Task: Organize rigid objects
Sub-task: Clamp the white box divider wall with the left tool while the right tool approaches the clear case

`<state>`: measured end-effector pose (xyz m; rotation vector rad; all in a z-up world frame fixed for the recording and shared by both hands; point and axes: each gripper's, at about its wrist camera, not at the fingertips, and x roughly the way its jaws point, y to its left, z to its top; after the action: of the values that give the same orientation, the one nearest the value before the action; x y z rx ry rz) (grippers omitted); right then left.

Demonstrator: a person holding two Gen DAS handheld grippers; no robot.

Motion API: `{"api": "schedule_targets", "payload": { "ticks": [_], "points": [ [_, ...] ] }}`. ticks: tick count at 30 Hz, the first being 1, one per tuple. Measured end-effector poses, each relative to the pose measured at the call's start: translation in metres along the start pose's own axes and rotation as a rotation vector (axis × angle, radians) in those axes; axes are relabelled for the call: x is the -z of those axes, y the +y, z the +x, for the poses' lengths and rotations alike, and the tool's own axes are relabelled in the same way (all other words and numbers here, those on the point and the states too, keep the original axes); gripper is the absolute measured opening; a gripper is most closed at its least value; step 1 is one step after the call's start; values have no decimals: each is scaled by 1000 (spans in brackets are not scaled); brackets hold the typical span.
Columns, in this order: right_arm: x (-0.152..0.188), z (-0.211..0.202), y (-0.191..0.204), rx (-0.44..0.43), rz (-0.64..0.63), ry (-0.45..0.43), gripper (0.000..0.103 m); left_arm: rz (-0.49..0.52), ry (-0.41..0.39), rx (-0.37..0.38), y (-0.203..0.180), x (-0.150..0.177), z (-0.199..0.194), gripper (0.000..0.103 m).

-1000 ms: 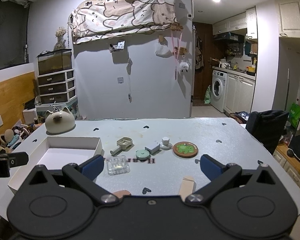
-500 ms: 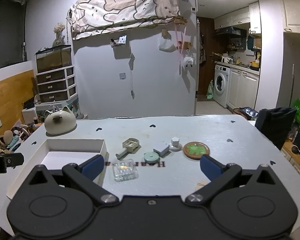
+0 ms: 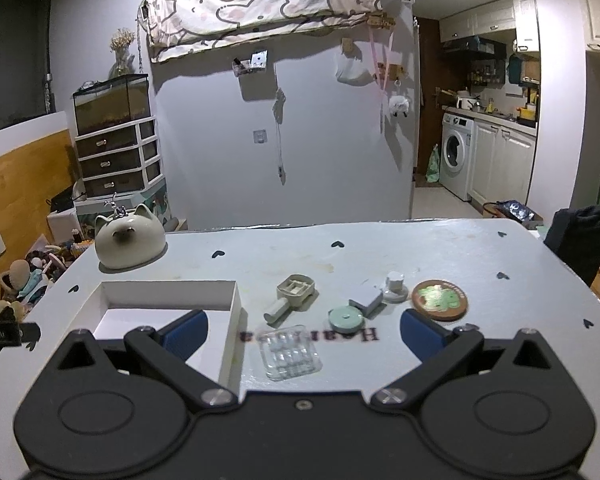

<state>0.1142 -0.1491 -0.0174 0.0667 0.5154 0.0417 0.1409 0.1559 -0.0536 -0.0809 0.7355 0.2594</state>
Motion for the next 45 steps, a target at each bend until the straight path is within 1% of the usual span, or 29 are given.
{"api": "schedule_targets", "payload": {
  "ticks": [4, 10, 18, 22, 24, 26, 29, 32, 33, 34, 35, 38, 39, 41, 43, 44, 45],
  "points": [
    [-1, 13, 12, 10, 11, 12, 103, 13, 60, -23, 16, 1, 32, 103],
    [-1, 31, 23, 29, 39, 23, 103, 35, 156, -36, 35, 10, 71, 103],
    [-1, 58, 29, 97, 74, 49, 103, 94, 294, -30, 47, 35, 104, 103],
    [-4, 72, 28, 109, 69, 68, 103, 100, 336, -33, 53, 41, 112, 103],
    [-5, 80, 30, 115, 42, 73, 103, 96, 348, -37, 54, 42, 115, 103],
    [-6, 89, 29, 106, 16, 82, 103, 76, 345, -24, 57, 43, 115, 103],
    [-7, 106, 26, 91, -14, 97, 103, 72, 331, -4, 58, 45, 115, 103],
    [-6, 129, 23, 75, -62, 141, 103, 38, 340, 21, 64, 44, 118, 103],
    [-4, 137, 21, 49, -80, 157, 103, 14, 353, 30, 67, 44, 120, 103],
    [-2, 145, 20, 24, -95, 174, 103, 12, 356, 30, 68, 43, 120, 103],
    [0, 153, 20, 17, -109, 190, 103, 15, 360, 30, 68, 42, 120, 103],
    [7, 176, 21, 39, -175, 240, 102, 16, 370, 30, 68, 42, 121, 103],
    [9, 183, 20, 32, -189, 255, 100, 18, 369, 31, 67, 42, 120, 101],
    [13, 196, 17, 5, -202, 297, 97, 31, 344, 46, 64, 41, 115, 88],
    [17, 207, 14, -26, -208, 335, 97, 34, 322, 59, 62, 38, 112, 62],
    [18, 211, 13, -41, -210, 354, 96, 36, 318, 67, 61, 37, 111, 58],
    [20, 216, 13, -58, -211, 373, 96, 40, 320, 77, 59, 36, 110, 50]
  ]
}}
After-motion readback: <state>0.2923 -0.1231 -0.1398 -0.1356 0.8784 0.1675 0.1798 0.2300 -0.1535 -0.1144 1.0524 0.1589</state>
